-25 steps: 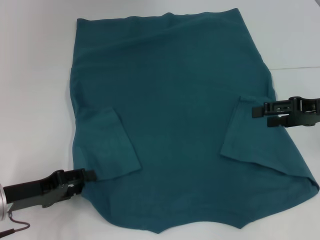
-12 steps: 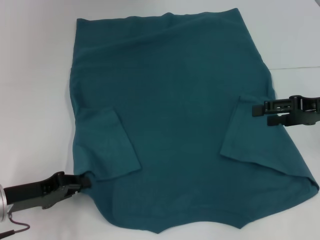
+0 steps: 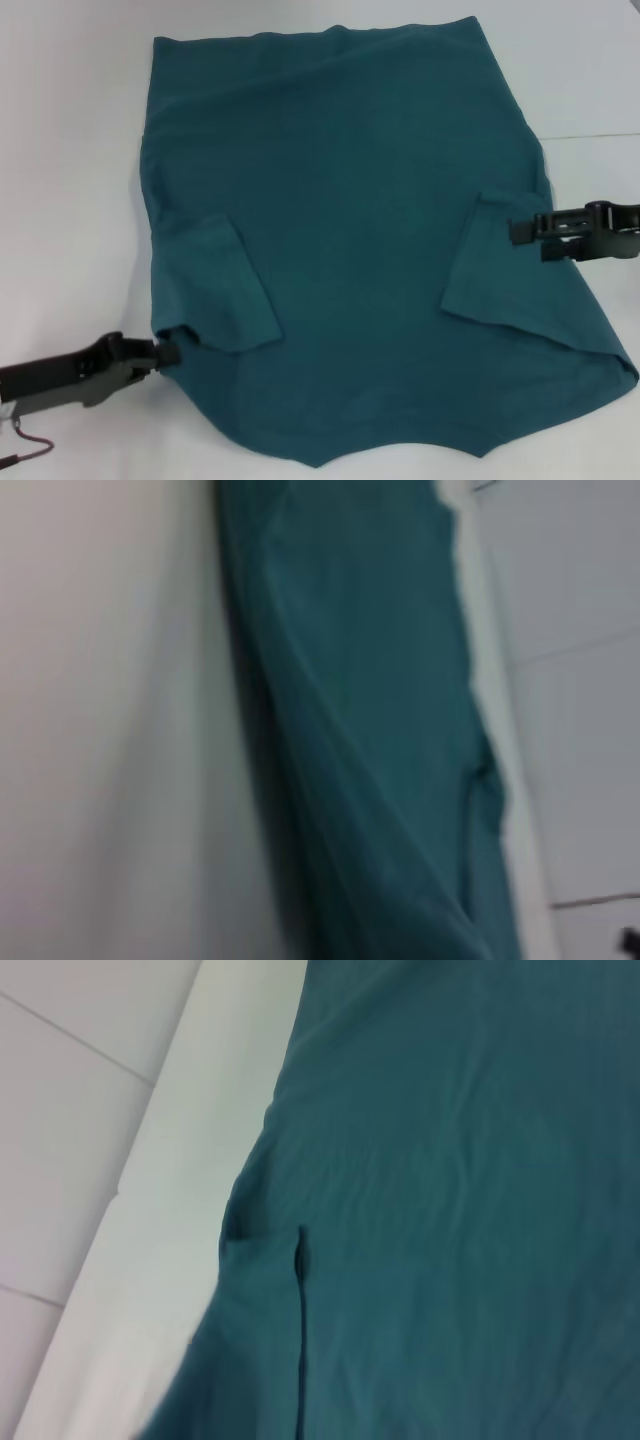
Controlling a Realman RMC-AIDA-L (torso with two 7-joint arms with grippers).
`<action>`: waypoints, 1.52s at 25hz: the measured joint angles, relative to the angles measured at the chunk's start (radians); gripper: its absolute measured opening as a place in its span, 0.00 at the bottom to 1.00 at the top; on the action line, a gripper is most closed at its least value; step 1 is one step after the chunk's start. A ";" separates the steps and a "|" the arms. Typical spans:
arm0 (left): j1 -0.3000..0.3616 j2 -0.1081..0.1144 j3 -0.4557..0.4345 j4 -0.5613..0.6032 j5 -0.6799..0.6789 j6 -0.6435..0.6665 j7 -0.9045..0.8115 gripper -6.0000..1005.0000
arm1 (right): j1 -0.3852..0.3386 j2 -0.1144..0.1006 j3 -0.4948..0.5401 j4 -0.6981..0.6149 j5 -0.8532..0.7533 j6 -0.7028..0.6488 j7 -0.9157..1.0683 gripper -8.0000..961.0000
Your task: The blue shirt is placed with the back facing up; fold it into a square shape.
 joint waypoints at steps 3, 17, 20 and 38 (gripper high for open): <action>0.003 0.011 -0.026 0.000 -0.035 0.054 0.023 0.04 | -0.015 -0.013 -0.001 0.000 -0.001 -0.019 -0.026 0.86; 0.002 0.015 -0.046 -0.006 -0.033 0.038 0.030 0.04 | -0.102 -0.093 0.012 -0.013 -0.158 -0.158 -0.017 0.85; 0.003 0.014 -0.044 -0.007 -0.033 0.031 0.030 0.04 | -0.103 -0.095 0.020 -0.019 -0.197 -0.160 -0.012 0.84; 0.004 0.012 -0.046 -0.009 -0.033 0.022 0.028 0.04 | -0.085 -0.020 0.016 -0.080 -0.361 -0.051 -0.001 0.83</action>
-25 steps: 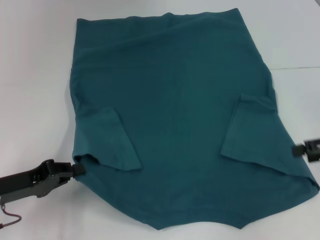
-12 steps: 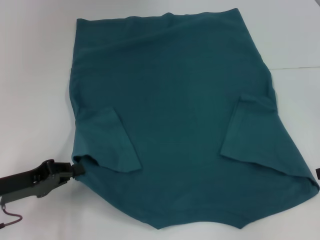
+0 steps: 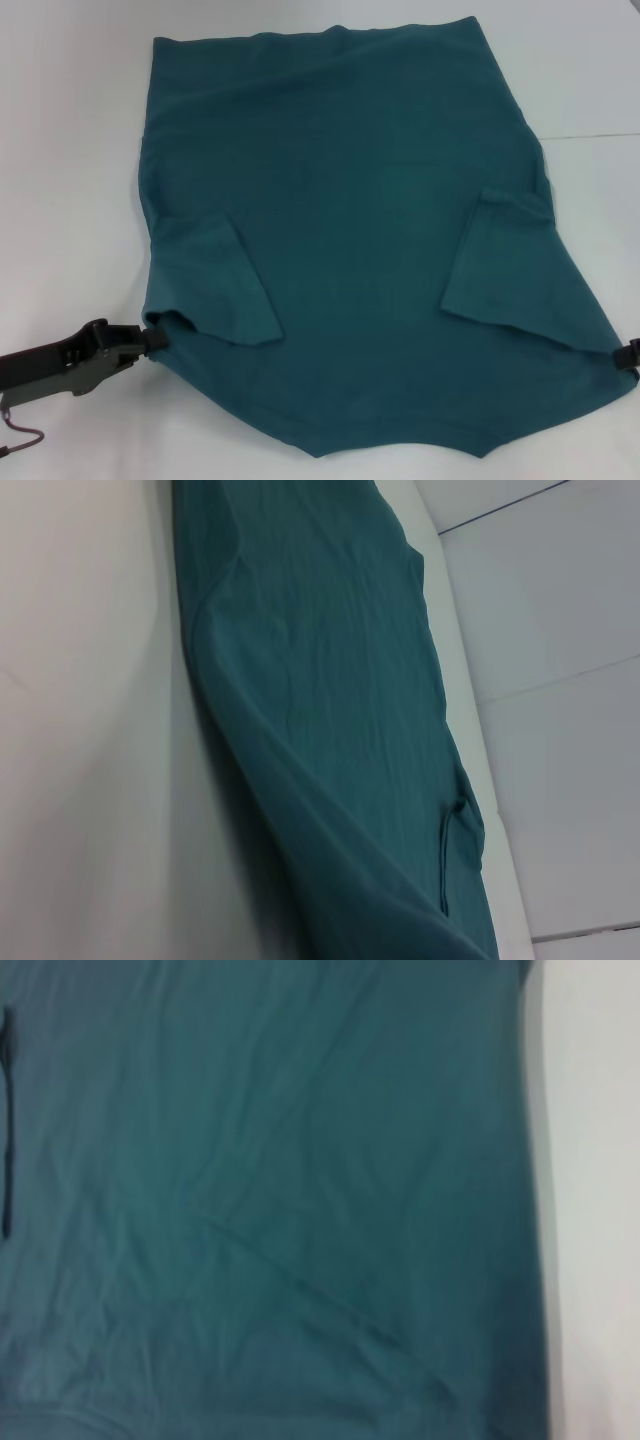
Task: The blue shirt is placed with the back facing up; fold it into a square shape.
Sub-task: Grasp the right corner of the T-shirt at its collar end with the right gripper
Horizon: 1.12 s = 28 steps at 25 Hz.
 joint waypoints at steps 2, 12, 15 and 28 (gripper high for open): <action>0.000 0.000 0.000 0.000 0.000 -0.001 0.000 0.04 | 0.006 0.008 0.000 0.000 -0.016 0.002 -0.006 0.83; 0.003 -0.002 0.001 -0.001 0.000 -0.005 0.000 0.04 | 0.021 0.023 -0.005 0.000 -0.049 0.011 -0.012 0.82; 0.003 -0.002 0.001 -0.001 0.000 -0.005 0.000 0.04 | 0.021 0.024 -0.010 0.000 -0.050 0.016 -0.012 0.82; 0.010 -0.005 0.001 -0.002 0.000 -0.005 0.000 0.04 | 0.029 0.042 -0.026 0.000 -0.058 0.033 -0.013 0.81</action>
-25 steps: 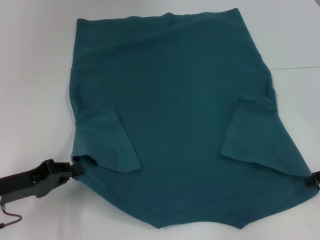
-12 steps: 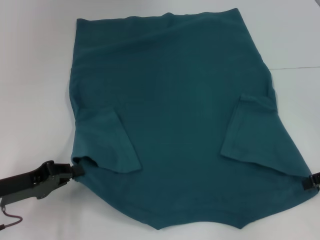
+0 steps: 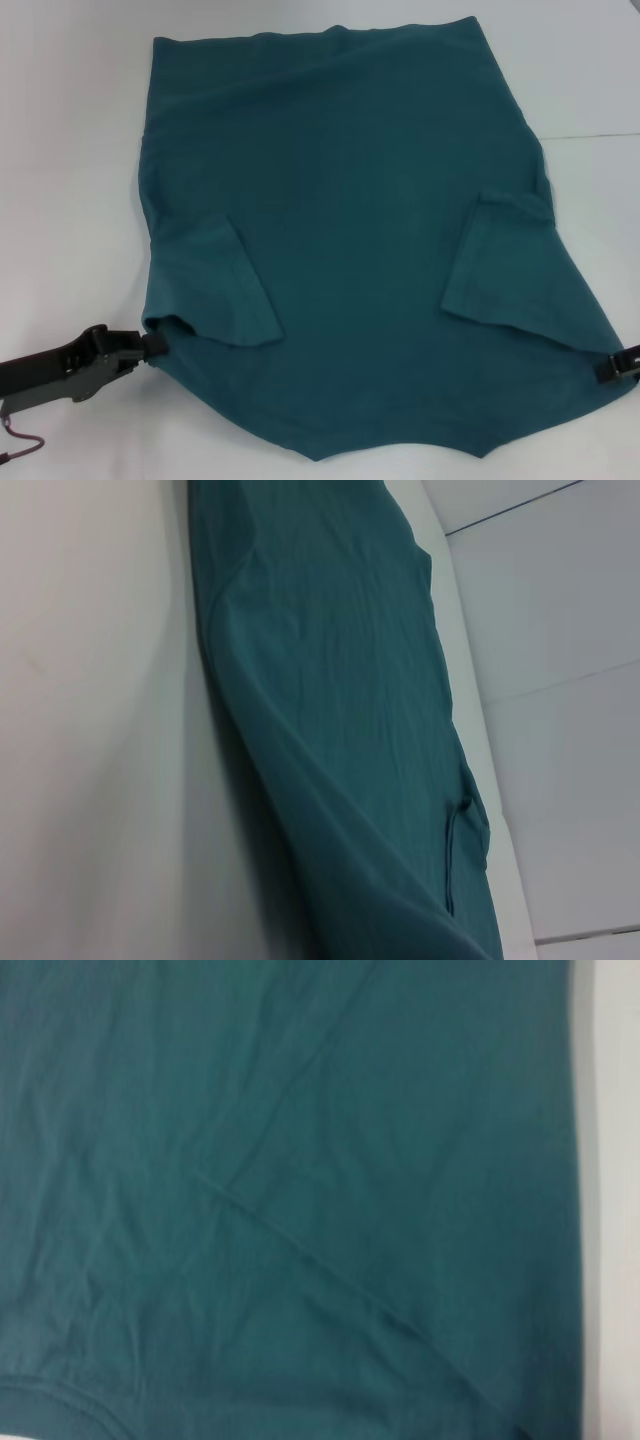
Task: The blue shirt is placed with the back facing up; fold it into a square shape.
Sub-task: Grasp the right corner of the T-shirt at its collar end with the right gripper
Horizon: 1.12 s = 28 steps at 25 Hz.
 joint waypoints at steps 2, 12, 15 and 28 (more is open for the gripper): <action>0.001 0.000 -0.001 0.000 0.000 0.000 0.000 0.04 | 0.001 0.002 -0.006 0.000 0.000 0.000 -0.001 0.81; 0.002 0.000 -0.002 0.000 0.000 0.000 0.000 0.04 | 0.014 0.014 -0.025 0.007 0.000 0.006 0.000 0.81; 0.002 0.000 -0.001 0.000 0.000 0.000 0.000 0.04 | 0.021 0.020 -0.028 0.006 0.000 0.006 -0.001 0.80; 0.002 0.000 -0.002 0.000 -0.002 -0.004 0.000 0.04 | 0.048 0.034 -0.015 0.005 0.021 0.007 -0.001 0.79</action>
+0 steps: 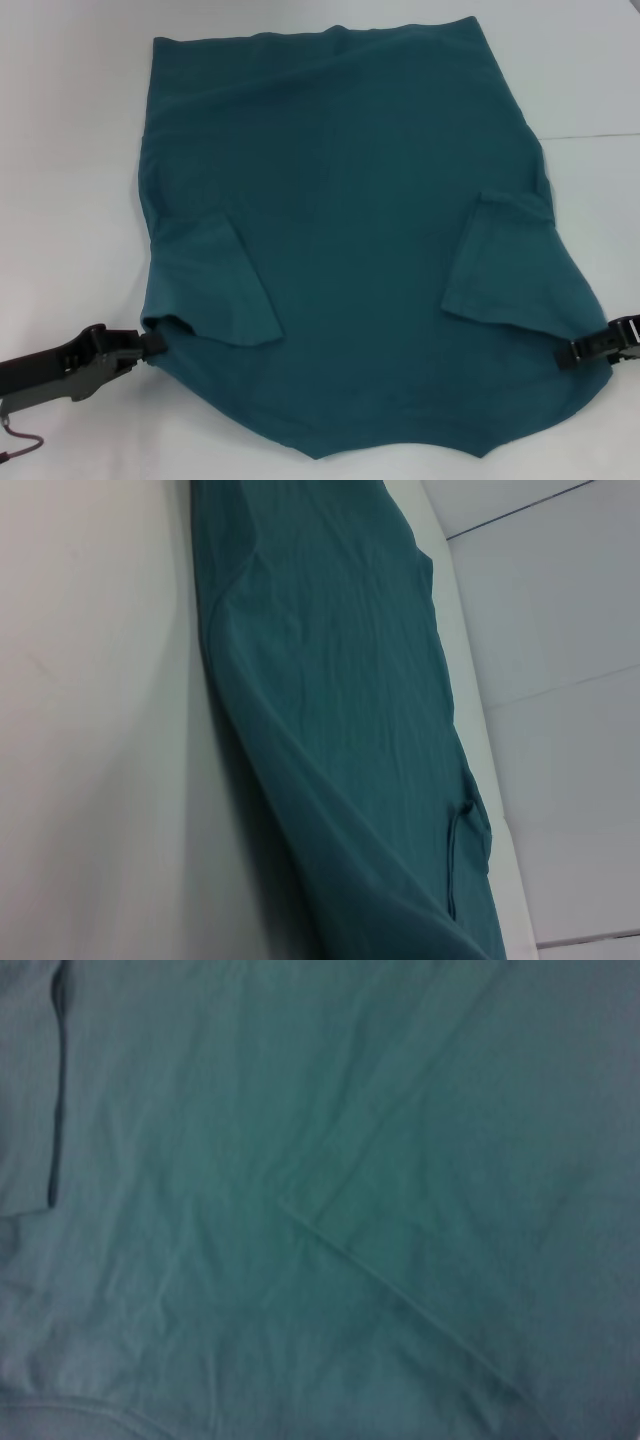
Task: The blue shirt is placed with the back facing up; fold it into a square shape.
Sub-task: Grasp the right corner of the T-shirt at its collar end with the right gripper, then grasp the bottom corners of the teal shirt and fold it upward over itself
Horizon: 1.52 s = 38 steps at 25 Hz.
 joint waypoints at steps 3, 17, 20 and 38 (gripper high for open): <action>-0.001 0.000 0.000 0.000 0.000 -0.003 0.000 0.04 | 0.006 0.000 -0.004 0.006 -0.001 -0.001 0.005 0.79; 0.000 0.002 -0.002 0.000 0.002 0.004 0.000 0.04 | 0.006 0.001 0.001 -0.002 0.001 -0.010 0.018 0.41; 0.000 0.002 -0.001 0.000 0.002 0.005 0.000 0.04 | 0.003 -0.001 0.001 -0.002 0.001 -0.010 0.018 0.28; 0.053 0.003 0.008 0.071 0.087 0.135 0.014 0.04 | -0.039 -0.015 0.100 -0.082 -0.001 -0.167 -0.008 0.07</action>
